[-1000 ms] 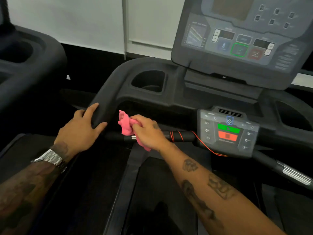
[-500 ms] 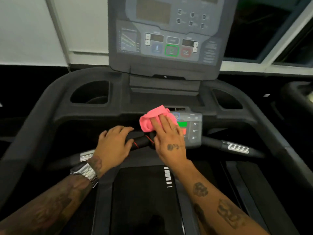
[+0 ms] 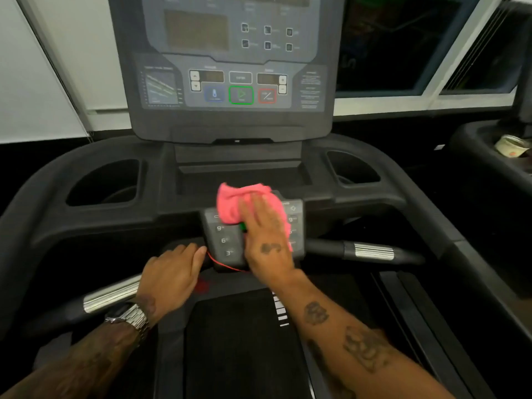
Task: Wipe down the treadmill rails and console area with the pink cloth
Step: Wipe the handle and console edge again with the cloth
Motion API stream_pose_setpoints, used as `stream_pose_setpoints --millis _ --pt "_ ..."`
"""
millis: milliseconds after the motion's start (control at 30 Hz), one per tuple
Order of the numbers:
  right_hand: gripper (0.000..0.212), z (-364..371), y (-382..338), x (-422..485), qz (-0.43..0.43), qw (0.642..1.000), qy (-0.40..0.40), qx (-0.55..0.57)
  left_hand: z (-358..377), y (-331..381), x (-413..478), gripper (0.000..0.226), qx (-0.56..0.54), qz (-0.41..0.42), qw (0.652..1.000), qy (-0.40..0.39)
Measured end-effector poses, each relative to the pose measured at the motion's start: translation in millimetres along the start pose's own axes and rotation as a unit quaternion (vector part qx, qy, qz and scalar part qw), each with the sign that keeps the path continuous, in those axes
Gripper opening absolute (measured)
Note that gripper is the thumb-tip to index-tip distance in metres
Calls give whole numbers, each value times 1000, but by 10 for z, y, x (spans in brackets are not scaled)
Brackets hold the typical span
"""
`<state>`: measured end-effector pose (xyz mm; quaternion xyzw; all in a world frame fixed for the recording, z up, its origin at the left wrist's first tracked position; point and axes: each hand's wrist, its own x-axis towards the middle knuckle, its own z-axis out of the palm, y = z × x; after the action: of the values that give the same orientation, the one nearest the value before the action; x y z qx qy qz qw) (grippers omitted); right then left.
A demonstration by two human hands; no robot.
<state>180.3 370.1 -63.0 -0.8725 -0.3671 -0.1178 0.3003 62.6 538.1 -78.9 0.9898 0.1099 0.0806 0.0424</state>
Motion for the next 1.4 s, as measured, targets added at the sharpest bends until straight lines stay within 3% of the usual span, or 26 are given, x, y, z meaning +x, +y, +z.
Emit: stream_pose_setpoints --millis 100,233,333,467,533,600,633,733,867,1000,1100,1233,1400 --pt "54 163 -154 -46 -136 988 -50 49 25 -23 -2 39 38 23 999 -7" --pt "44 -18 91 -54 -205 969 -114 80 48 -41 -40 34 39 26 999 -3" --pt "46 -297 484 -95 -146 981 -78 98 55 52 -61 44 11 -58 998 10" --pt "42 -590 914 -107 -32 982 18 183 -48 162 38 40 -143 -193 971 5" --pt "43 -773 1061 -130 82 967 85 224 -168 330 154 45 -166 -203 962 74" --pt "39 -855 1113 -171 146 962 150 177 -315 589 291 44 -142 -181 965 124" --pt "36 -843 1133 -201 150 969 149 129 -366 747 377 44 -119 -153 970 144" --pt "23 -675 1137 -363 83 995 45 -31 -421 1199 648 49 -43 -80 982 165" --pt "22 -809 1446 -550 19 995 -27 -90 -316 1595 1013 57 -37 -16 995 89" --pt "24 -1312 2367 -946 115 982 28 -150 -160 1560 1184 60 29 27 997 70" --pt "24 -1539 2705 -1034 189 969 12 -160 -133 1528 1178 56 53 24 995 76" --pt "35 -1345 2444 -718 233 951 -55 -197 -139 1551 1180 51 52 15 996 75" --pt "31 -989 1738 -345 121 979 -112 -118 -135 1569 1187 49 49 13 995 87"
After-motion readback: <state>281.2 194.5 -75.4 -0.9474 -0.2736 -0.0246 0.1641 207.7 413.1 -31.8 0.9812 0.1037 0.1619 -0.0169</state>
